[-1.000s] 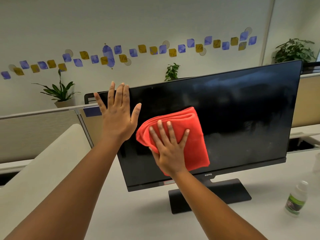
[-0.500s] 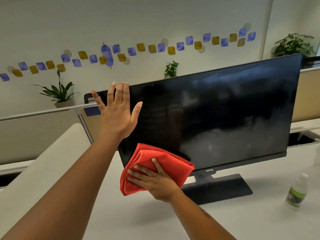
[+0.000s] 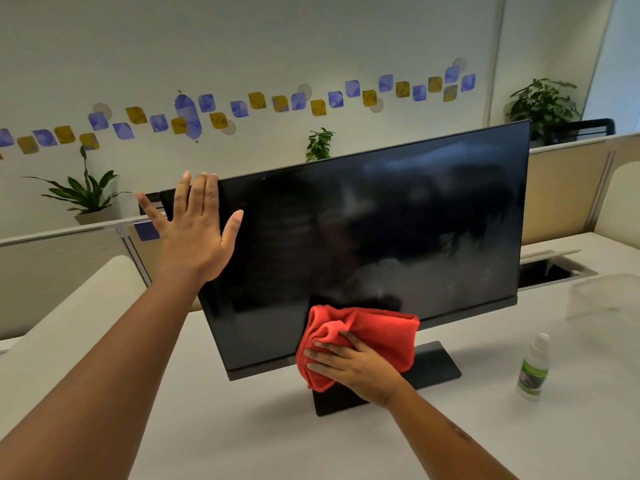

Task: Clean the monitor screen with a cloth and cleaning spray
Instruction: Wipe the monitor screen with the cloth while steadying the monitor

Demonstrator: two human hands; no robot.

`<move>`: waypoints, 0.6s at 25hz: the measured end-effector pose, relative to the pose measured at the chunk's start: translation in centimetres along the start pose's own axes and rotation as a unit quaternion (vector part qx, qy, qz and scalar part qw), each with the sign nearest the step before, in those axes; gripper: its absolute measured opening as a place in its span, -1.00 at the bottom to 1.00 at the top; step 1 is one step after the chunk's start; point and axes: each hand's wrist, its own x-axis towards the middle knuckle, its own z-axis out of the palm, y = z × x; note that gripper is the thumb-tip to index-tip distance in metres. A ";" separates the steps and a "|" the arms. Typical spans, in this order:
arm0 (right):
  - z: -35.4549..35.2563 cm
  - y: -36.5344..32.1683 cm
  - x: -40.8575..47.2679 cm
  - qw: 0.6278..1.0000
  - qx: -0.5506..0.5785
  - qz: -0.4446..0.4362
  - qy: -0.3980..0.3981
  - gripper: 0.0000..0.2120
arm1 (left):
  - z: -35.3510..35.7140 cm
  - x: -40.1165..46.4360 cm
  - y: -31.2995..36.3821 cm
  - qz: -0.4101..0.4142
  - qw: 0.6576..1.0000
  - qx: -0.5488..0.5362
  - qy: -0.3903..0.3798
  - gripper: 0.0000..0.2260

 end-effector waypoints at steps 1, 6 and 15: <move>0.0 0.7 -1.2 1.000 0.011 0.009 0.001 -0.27 | -0.1 0.0 0.0 0.000 1.000 0.002 -0.001 -0.39; 0.0 4.0 -5.9 0.996 0.048 0.077 -0.010 -0.30 | -0.3 0.0 0.5 -0.010 1.000 -0.007 -0.007 -0.39; -3.2 3.3 -1.6 0.944 0.077 0.232 0.221 -0.43 | -1.4 0.8 7.1 0.052 0.997 -0.048 0.011 -0.38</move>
